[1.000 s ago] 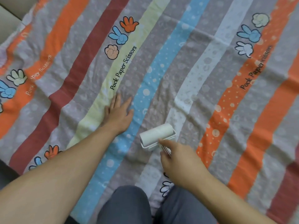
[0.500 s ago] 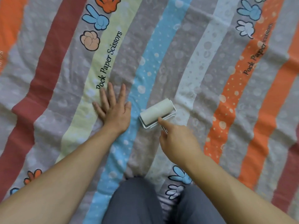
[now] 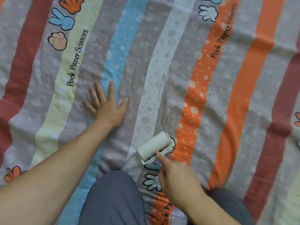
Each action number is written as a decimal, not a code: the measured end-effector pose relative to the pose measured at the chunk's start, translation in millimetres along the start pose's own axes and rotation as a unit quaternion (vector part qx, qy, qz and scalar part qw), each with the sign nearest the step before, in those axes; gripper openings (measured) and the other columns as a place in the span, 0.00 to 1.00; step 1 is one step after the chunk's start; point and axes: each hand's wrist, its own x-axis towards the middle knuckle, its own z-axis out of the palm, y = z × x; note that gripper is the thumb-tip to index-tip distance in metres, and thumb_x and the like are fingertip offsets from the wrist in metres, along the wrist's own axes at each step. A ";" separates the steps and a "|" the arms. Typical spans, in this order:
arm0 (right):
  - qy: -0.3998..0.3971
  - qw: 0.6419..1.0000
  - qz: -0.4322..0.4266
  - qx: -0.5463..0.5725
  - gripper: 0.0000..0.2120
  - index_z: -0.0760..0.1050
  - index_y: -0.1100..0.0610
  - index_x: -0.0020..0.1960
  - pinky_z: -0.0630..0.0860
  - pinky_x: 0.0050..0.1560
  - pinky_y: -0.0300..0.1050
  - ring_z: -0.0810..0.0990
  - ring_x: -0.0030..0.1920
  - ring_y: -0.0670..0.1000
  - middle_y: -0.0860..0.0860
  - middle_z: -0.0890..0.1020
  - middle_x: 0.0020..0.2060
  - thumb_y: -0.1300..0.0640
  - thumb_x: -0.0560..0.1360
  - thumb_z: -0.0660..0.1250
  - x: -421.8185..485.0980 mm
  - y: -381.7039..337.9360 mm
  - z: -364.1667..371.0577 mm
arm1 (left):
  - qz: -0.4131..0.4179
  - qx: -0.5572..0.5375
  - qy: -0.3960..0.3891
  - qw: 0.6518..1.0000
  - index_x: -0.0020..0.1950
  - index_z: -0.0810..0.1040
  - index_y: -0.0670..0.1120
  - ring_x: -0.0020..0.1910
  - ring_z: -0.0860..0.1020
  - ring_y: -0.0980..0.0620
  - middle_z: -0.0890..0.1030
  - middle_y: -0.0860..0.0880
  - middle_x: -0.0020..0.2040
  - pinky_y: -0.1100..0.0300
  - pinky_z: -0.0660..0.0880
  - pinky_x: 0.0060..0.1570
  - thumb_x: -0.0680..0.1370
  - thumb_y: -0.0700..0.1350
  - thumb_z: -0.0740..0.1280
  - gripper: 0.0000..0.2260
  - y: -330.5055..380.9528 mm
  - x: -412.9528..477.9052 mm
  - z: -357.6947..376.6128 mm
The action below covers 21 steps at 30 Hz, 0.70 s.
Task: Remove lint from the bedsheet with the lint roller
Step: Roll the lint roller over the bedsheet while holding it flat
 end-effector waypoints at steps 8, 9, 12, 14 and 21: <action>-0.046 0.995 -0.039 0.078 0.20 0.68 0.37 0.70 0.75 0.53 0.39 0.78 0.58 0.44 0.41 0.79 0.61 0.47 0.78 0.59 -32.4 33.2 -83.2 | 0.064 -0.005 -0.046 0.997 0.83 0.44 0.57 0.79 0.31 0.49 0.34 0.49 0.82 0.40 0.31 0.75 0.81 0.62 0.59 0.36 24.7 -34.3 15.5; -0.047 0.994 -0.042 0.084 0.20 0.69 0.37 0.69 0.73 0.47 0.32 0.78 0.56 0.42 0.39 0.79 0.60 0.47 0.78 0.60 -26.7 35.9 -96.2 | 0.067 -0.001 -0.051 0.996 0.83 0.43 0.57 0.79 0.30 0.49 0.34 0.50 0.82 0.41 0.30 0.74 0.82 0.63 0.59 0.35 24.9 -33.9 16.1; 0.046 0.990 -0.063 0.114 0.20 0.69 0.39 0.70 0.64 0.31 0.31 0.77 0.36 0.41 0.44 0.82 0.49 0.49 0.79 0.60 14.1 31.6 -113.7 | 0.073 -0.029 -0.058 0.995 0.83 0.46 0.58 0.80 0.32 0.51 0.37 0.51 0.83 0.43 0.29 0.73 0.81 0.63 0.54 0.33 21.5 -28.4 14.3; 0.125 0.983 -0.057 0.121 0.21 0.68 0.41 0.72 0.69 0.34 0.40 0.77 0.37 0.43 0.48 0.82 0.49 0.51 0.80 0.59 51.6 26.2 -109.9 | 0.061 -0.113 -0.055 0.990 0.82 0.54 0.58 0.81 0.37 0.53 0.43 0.53 0.84 0.44 0.31 0.75 0.81 0.60 0.52 0.29 17.3 -23.4 9.2; 0.106 0.989 -0.059 0.082 0.21 0.67 0.46 0.71 0.75 0.41 0.49 0.77 0.48 0.58 0.56 0.80 0.52 0.54 0.78 0.57 74.1 43.7 -77.2 | 0.025 -0.051 -0.052 0.997 0.83 0.50 0.57 0.81 0.36 0.53 0.40 0.53 0.83 0.45 0.32 0.75 0.86 0.56 0.54 0.26 33.9 -31.6 12.1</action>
